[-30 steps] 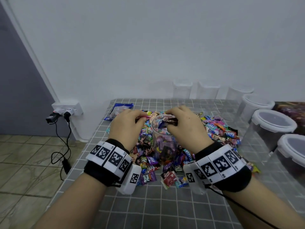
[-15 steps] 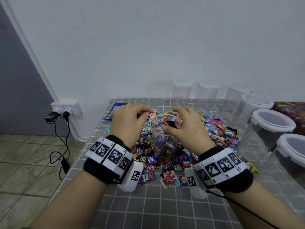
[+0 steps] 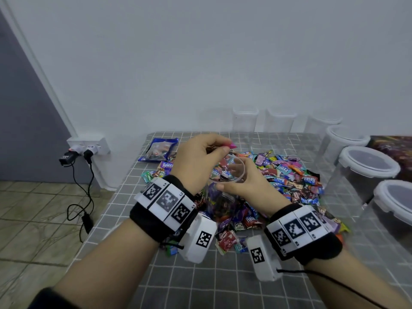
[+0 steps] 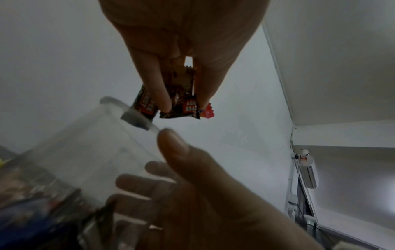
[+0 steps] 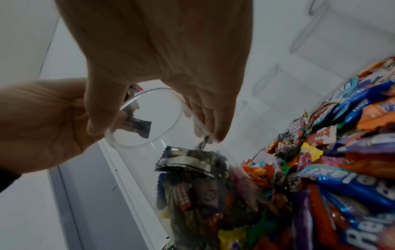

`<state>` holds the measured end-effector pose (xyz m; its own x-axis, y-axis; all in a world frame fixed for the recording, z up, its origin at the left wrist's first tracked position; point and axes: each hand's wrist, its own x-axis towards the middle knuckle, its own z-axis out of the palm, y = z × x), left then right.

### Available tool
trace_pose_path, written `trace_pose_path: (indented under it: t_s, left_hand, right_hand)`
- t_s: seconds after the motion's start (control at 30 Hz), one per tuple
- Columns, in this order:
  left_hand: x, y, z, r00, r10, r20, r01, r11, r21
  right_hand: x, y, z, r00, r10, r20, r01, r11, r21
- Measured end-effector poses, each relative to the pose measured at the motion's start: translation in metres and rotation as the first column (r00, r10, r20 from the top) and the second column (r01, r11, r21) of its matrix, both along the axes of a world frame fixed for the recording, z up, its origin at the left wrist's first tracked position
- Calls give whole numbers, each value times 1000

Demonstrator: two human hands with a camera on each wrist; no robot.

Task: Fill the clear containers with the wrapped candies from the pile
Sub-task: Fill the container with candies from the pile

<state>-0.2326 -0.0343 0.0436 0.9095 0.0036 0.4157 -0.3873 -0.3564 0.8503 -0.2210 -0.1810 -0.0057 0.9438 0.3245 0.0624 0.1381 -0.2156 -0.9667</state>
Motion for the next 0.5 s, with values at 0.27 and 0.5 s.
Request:
trace_pose_path:
  t_s: [0.27,0.5]
  left_hand:
    - [0,-4,-11,1000,23,-5,-21,960,278]
    - [-2,-7,-3,1000,12,-5,-6,767,641]
  right_hand:
    - [3,-2,-5,999,-7,53,6,1000,15]
    - [4,-4,-6,999,7,50,-8,1000,14]
